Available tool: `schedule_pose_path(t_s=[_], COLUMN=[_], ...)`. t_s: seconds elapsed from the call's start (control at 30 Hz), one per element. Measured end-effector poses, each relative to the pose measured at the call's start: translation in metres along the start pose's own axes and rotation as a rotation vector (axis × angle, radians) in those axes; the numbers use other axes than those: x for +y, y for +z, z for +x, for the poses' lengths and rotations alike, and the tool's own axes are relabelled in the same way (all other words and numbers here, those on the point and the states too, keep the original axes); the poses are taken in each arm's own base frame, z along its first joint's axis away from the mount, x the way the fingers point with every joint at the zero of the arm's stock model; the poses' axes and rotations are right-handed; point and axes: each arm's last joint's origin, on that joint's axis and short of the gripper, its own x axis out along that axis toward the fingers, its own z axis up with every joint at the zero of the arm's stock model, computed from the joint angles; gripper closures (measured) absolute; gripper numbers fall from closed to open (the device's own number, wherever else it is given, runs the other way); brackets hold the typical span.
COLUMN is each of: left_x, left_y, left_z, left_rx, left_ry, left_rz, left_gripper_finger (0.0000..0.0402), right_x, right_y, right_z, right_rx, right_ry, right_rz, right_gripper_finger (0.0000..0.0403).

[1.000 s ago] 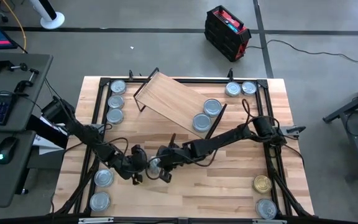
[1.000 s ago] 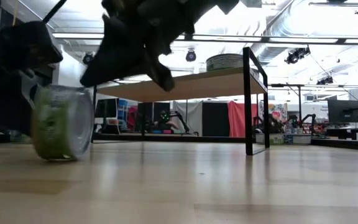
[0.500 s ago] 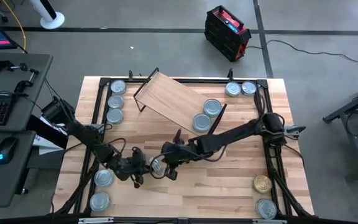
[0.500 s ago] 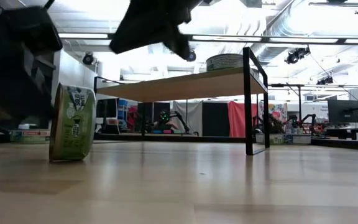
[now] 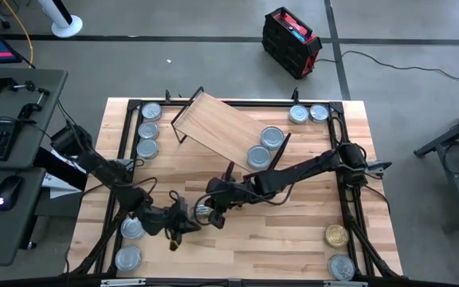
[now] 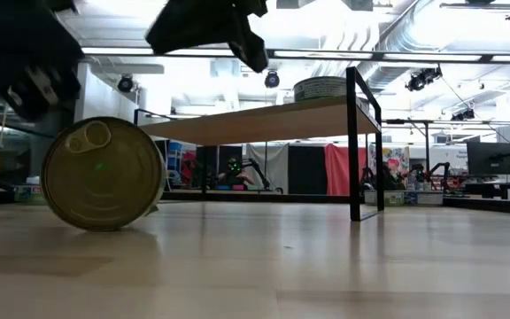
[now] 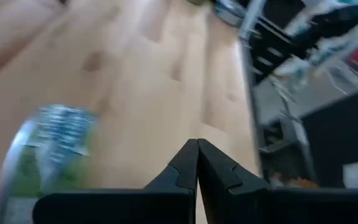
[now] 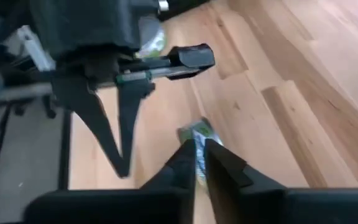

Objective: Stack canned seafood by type on shelf
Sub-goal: Put the green tuna can on the shelf

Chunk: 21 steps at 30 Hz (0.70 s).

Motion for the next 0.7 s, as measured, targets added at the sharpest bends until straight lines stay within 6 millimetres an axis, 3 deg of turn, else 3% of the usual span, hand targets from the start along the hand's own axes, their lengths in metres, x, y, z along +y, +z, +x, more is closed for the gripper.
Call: schedule_pose_path(t_s=[0.17, 0.37, 0.53, 0.7], left_x=[-0.007, 0.001, 0.005, 0.007], left_y=[0.012, 0.031, 0.044, 0.045], left_z=[-0.039, -0.093, -0.113, -0.11], left_rx=[0.01, -0.156, -0.283, -0.308], left_ry=[0.002, 0.099, 0.12, 0.153], left_rz=[0.013, -0.045, -0.087, -0.094], left_gripper_finger=[0.0401, 0.0401, 0.0401, 0.0401], right_x=[-0.003, -0.016, -0.03, -0.034], right_y=[0.001, -0.004, -0.008, -0.015], right_z=[0.007, 0.03, 0.045, 0.054], right_rx=[0.026, 0.046, 0.073, 0.114], right_ry=[0.084, 0.118, 0.105, 0.13], right_rz=[-0.079, -0.191, -0.284, -0.334], right_gripper_finger=[0.0265, 0.0133, 0.0102, 0.01])
